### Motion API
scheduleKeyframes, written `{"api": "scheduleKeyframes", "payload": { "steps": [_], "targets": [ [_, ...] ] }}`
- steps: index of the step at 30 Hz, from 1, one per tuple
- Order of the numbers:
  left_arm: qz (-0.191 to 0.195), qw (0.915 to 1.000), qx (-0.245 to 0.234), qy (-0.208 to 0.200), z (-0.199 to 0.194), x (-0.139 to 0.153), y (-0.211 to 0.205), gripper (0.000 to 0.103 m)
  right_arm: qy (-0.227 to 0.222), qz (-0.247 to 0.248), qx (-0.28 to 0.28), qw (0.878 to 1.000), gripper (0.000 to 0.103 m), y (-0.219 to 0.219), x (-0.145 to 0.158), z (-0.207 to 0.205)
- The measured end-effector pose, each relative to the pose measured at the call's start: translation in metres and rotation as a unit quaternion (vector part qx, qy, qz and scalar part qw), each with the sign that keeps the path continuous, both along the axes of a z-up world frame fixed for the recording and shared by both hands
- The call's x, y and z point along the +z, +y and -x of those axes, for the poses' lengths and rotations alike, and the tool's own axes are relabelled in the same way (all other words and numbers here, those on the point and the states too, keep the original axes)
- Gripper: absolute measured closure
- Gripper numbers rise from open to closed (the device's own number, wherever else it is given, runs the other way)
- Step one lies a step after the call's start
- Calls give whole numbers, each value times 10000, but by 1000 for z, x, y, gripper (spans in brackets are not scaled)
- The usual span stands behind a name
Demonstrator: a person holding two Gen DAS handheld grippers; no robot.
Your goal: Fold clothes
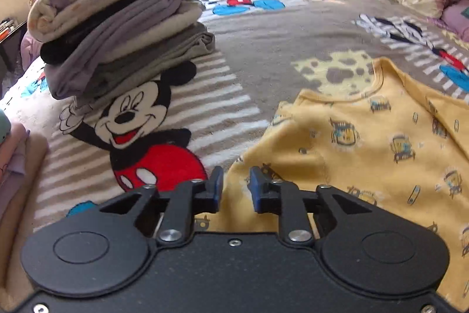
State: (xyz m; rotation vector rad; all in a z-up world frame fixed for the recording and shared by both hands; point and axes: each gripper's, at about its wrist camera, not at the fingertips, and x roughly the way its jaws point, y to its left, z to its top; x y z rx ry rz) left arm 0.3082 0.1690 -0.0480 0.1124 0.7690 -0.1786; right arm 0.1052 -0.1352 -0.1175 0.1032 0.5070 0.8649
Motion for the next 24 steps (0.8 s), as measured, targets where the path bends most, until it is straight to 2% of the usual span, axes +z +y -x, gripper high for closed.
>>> {"api": "scheduleKeyframes", "payload": {
  "steps": [4,6,11,13,15,17,18,19,20,22,24],
  "targets": [
    [915,9954,271,-76,-17,18,9,81,0,-6,5,10000,10,-1,0,0],
    [1042,9941,304,39,-31,23,3,81,7,-21,12,10000,10,-2,0,-1],
    [891,9949,23,471,-70,11,-30,81,41,-56,29,10000,10,-2,0,-3],
    [832,9941,-118,685,-85,4,-43,77,52,-74,38,10000,9,-2,0,-3],
    [668,9931,-315,911,-93,-5,-51,72,63,-97,47,9999,9,-2,0,-3],
    [377,9926,-554,1008,-96,-12,-61,73,77,-121,60,9999,9,-3,0,-3],
    [232,9924,-731,960,-95,-13,-67,88,84,-132,65,9999,9,-3,0,-3],
    [87,9917,-908,911,-94,-14,-73,99,92,-147,70,9998,9,-4,-1,-3],
    [-55,9912,-1060,792,-91,-13,-79,100,96,-159,74,9998,9,-4,0,-3],
    [-40,9918,-1227,341,-84,-4,-83,100,109,-187,84,9997,9,-5,-1,-3],
    [-154,9913,-1297,178,-84,-8,-83,100,121,-203,92,9997,8,-4,-1,-4]
  ]
}}
